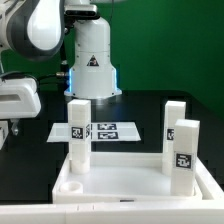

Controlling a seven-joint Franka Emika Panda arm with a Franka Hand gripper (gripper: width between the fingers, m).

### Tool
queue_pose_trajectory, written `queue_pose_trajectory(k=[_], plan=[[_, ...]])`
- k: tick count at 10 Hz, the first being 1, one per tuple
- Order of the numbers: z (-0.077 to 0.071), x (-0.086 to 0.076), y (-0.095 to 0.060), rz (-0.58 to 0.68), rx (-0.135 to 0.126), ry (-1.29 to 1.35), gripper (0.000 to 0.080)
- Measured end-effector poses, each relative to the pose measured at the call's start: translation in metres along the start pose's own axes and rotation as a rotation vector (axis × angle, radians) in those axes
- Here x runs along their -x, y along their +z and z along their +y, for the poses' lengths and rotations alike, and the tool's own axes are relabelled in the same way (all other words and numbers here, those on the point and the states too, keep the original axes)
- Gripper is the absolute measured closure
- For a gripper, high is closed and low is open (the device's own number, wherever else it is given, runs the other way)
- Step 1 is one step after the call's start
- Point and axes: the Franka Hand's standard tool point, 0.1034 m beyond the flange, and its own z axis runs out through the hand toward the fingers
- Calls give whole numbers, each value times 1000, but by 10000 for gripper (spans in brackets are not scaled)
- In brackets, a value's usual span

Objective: Assemble desk

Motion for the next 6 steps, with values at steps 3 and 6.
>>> queue_pose_trajectory(k=[3, 6], plan=[[-2, -1, 0, 1, 1, -15, 517], [-73, -23, -19, 82, 73, -413, 517]])
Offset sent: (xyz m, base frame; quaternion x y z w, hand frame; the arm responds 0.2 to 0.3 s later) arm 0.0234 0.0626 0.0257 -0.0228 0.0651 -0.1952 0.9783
